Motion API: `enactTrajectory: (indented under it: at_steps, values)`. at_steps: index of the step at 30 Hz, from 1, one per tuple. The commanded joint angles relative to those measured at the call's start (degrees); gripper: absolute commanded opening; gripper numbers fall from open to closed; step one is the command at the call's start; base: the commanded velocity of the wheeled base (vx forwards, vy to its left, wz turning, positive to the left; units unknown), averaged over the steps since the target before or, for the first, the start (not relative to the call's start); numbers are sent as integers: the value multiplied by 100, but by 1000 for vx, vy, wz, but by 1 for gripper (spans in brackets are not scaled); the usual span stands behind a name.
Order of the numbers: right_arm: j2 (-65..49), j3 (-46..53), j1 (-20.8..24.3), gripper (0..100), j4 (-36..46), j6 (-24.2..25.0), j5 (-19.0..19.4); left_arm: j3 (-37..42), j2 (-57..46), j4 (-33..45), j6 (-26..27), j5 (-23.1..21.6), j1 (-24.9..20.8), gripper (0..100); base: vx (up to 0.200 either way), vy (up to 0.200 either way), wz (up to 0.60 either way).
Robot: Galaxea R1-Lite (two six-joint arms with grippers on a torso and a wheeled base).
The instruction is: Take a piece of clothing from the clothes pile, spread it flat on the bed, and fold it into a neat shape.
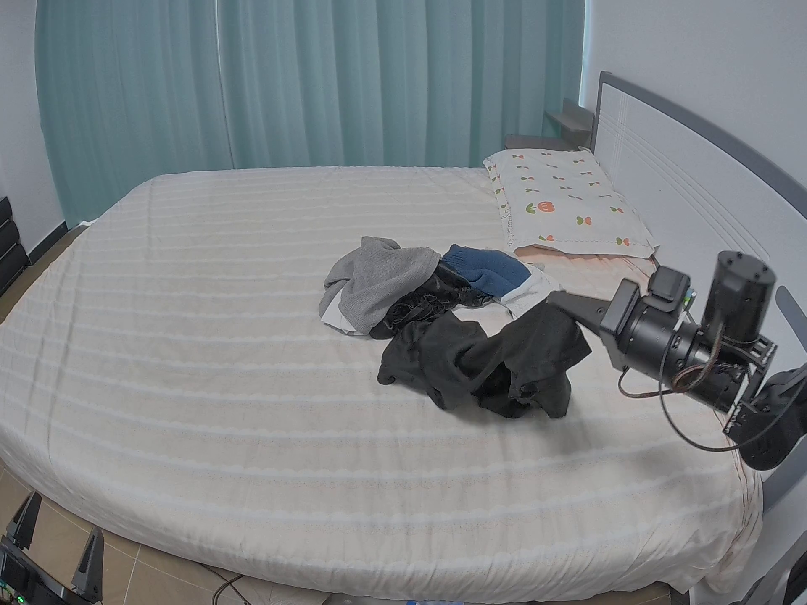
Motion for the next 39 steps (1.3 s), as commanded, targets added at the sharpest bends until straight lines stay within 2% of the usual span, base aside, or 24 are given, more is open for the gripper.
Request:
enactTrajectory:
  at_steps: [1,2,3,4,5,7,8,9,14,18,20,21,22,23,26,31,39]
  values:
    - [-1519,-367,249,0,547,1,39,-233,28,-184,-141,41,2,100,0,0,0]
    - [-1537,-384,257,0,582,-8,39,-338,72,-219,-176,41,2,100,0,0,0]
    - [-1722,-507,319,0,1031,-8,56,-1586,1162,-553,-976,111,-7,100,0,0,0]
    - [-1739,-525,372,0,1154,-8,74,-1665,1645,-509,-1187,58,37,100,0,0,0]
    - [-1730,-525,416,0,1233,-17,82,-1621,2032,-483,-1002,49,37,100,0,0,0]
    - [-1730,-525,512,0,1233,-26,82,-1604,2568,-430,-194,-74,-86,100,0,0,0]
    - [-1730,-525,512,0,1233,-26,82,-1604,2568,-430,-194,-74,-86,100,0,0,0]
    - [-1713,-560,512,0,1233,-26,82,-1665,3298,-509,53,-364,-359,100,0,0,0]
    - [-1599,-613,547,0,1259,-34,21,-1824,5433,-1326,9,-469,-1027,100,0,0,0]
    - [-1678,-595,530,0,1294,-34,12,-1841,7200,-2478,17,-452,-1361,100,0,0,0]
    - [-1678,-578,512,0,1294,-43,3,-1859,7666,-2856,-9,-452,-1440,100,0,0,0]
    - [-1678,-534,486,0,1303,-43,12,-1894,8264,-3322,-150,-452,-1633,100,0,0,0]
    - [-1678,-534,486,0,1303,-34,12,-1903,8360,-3392,-185,-443,-1677,100,0,0,0]
    - [-1651,-507,477,0,1303,-34,12,-1982,8817,-3708,-440,-416,-1897,100,0,0,0]
    - [-1634,-525,477,0,1294,-34,12,-2219,9608,-4069,-870,-82,-2345,100,0,0,0]
    - [-1651,-586,503,0,1294,-43,12,-2685,10725,-4121,-1108,366,-3004,100,0,0,0]
    - [-1669,-551,468,0,1259,-26,3,-3792,12166,-4121,-1310,542,-3215,100,0,0,0]
